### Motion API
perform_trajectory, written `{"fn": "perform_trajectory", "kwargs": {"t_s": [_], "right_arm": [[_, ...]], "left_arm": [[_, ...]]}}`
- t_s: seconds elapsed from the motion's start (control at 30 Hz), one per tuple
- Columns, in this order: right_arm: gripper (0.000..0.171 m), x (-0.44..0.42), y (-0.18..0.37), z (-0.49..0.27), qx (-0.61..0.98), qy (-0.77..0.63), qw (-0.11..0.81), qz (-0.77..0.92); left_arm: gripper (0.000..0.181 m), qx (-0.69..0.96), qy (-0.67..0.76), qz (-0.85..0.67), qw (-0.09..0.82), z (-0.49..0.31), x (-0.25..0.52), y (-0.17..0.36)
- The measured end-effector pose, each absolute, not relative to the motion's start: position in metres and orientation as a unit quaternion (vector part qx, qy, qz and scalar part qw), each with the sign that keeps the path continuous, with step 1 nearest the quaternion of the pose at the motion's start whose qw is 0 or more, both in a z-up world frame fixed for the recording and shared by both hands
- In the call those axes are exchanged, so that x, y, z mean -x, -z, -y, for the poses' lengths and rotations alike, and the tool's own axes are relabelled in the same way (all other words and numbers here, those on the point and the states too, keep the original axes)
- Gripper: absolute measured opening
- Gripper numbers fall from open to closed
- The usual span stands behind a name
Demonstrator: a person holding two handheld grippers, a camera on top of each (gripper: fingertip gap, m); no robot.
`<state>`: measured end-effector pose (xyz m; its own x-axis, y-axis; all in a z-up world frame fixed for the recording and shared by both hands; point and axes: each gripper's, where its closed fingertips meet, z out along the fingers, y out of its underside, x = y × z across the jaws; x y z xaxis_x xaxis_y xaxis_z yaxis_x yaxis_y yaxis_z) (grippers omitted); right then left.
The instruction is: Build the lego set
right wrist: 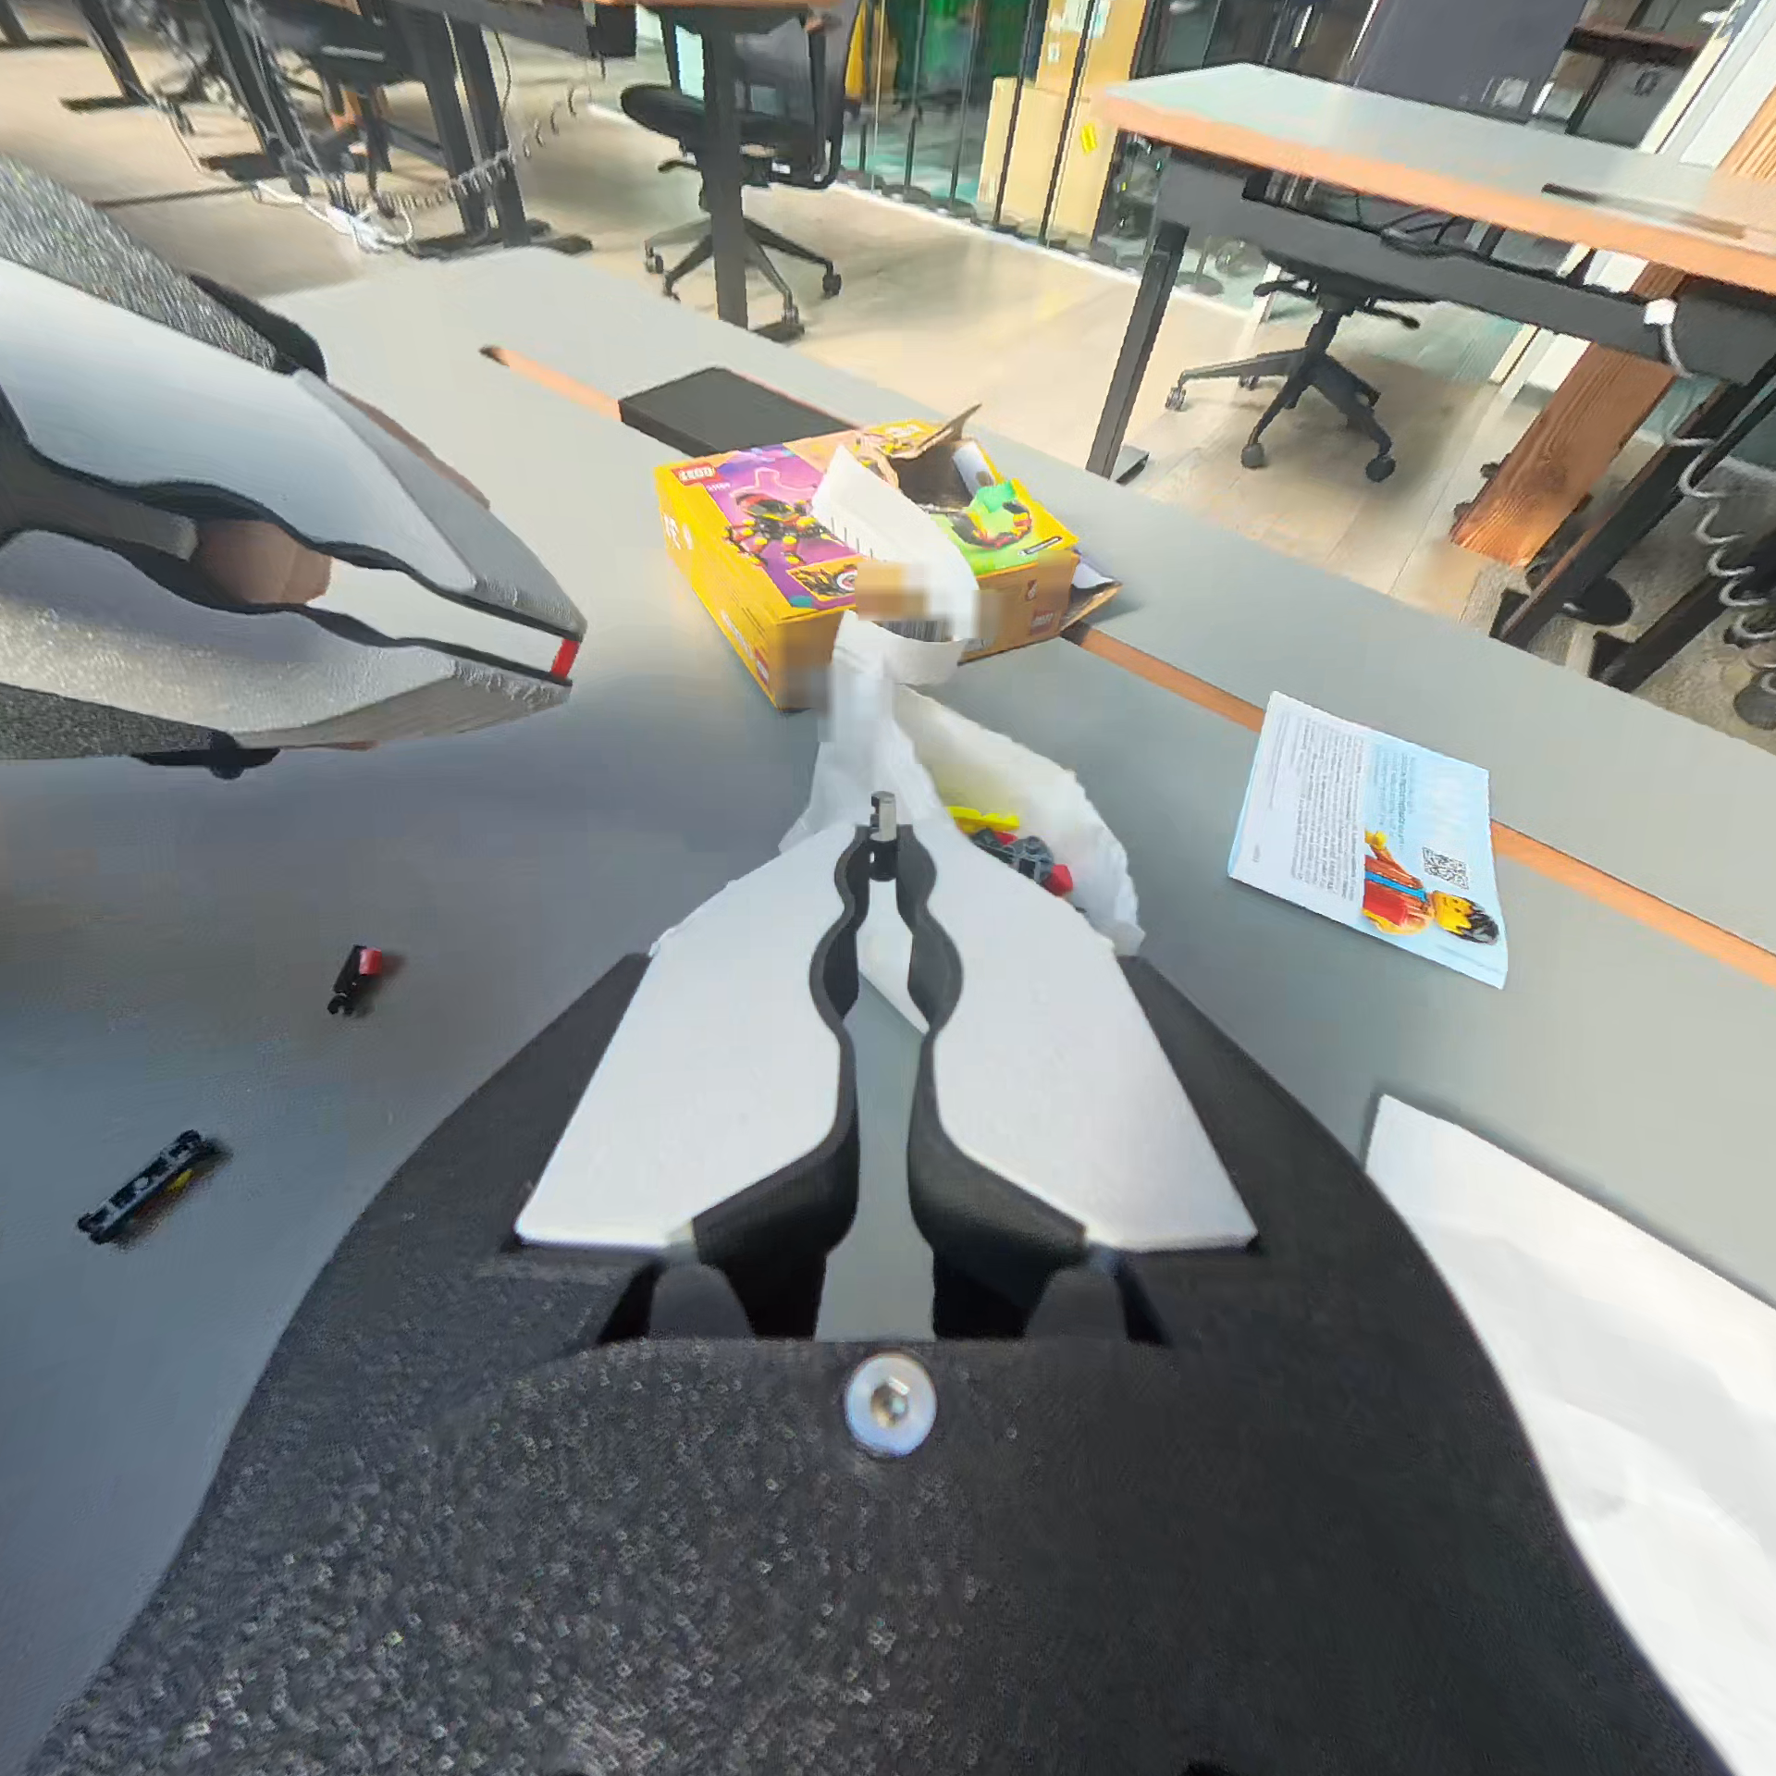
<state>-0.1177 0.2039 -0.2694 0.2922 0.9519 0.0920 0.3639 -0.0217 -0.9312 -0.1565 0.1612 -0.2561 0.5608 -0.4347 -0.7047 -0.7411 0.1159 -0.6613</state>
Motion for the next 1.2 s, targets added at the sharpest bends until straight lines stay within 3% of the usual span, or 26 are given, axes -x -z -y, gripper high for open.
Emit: {"fn": "perform_trajectory", "kwargs": {"t_s": [0.1,0.17,0.37,0.77,1.0,1.2], "right_arm": [[0.004,0.126,0.276,-0.236,0.661,-0.319,0.413,0.540],[0.004,0.127,0.279,-0.245,0.665,-0.326,0.376,0.557],[0.012,0.131,0.292,-0.252,0.652,-0.329,0.322,0.603],[0.026,0.140,0.287,-0.247,0.631,-0.346,0.325,0.613],[0.026,0.146,0.262,-0.240,0.612,-0.368,0.348,0.607],[0.026,0.134,0.259,-0.238,0.619,-0.385,0.353,0.586]], "left_arm": [[0.008,0.672,-0.028,-0.459,0.580,-0.210,0.146,0.243],[0.008,0.708,0.055,-0.484,0.511,-0.227,0.139,0.254],[0.026,0.738,0.053,-0.561,0.372,-0.246,0.148,0.290],[0.018,0.718,0.030,-0.484,0.499,-0.224,0.158,0.253],[0.014,0.740,0.042,-0.480,0.469,-0.246,0.151,0.269],[0.015,0.749,0.009,-0.440,0.494,-0.226,0.174,0.252]]}}
